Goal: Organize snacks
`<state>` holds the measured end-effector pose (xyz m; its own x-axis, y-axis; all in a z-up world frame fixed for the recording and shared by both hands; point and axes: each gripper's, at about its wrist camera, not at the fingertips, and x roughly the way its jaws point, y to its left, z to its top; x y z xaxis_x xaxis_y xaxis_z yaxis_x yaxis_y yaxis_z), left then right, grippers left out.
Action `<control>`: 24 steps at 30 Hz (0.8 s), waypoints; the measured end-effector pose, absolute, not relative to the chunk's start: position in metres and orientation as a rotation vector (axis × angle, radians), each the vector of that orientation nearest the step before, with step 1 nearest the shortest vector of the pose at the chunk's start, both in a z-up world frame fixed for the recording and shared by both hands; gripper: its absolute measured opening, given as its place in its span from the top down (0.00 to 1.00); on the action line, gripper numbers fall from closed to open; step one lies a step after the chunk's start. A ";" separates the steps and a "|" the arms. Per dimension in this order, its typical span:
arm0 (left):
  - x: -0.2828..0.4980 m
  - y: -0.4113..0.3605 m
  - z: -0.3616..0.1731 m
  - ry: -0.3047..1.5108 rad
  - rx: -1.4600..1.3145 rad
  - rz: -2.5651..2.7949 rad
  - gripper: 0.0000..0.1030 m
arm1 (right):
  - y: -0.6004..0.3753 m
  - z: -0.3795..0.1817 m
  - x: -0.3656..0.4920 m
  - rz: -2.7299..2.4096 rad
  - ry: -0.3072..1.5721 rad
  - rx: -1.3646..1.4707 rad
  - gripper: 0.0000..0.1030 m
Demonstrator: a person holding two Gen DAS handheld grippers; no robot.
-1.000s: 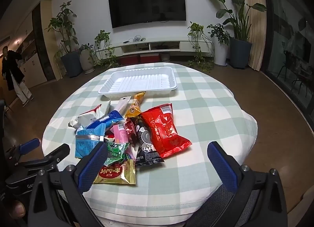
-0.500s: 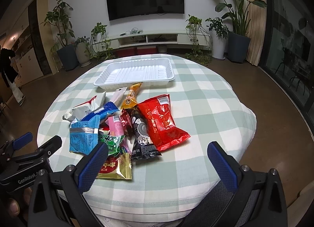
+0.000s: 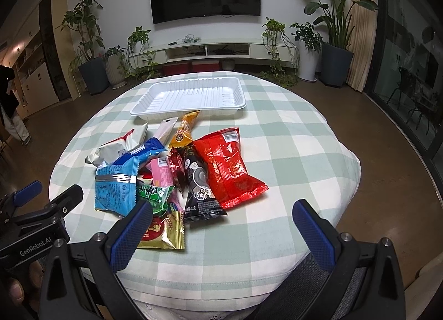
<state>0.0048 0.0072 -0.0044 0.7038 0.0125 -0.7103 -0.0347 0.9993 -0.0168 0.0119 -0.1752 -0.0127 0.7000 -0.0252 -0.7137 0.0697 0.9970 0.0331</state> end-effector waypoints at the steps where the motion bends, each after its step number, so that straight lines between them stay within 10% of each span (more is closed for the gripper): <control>1: 0.004 0.007 -0.004 0.790 -0.029 0.026 0.00 | -0.175 -0.013 0.012 -0.053 0.794 0.058 0.00; 24: 0.005 0.007 -0.005 0.789 -0.030 0.026 0.00 | -0.173 -0.016 0.012 -0.052 0.798 0.056 0.00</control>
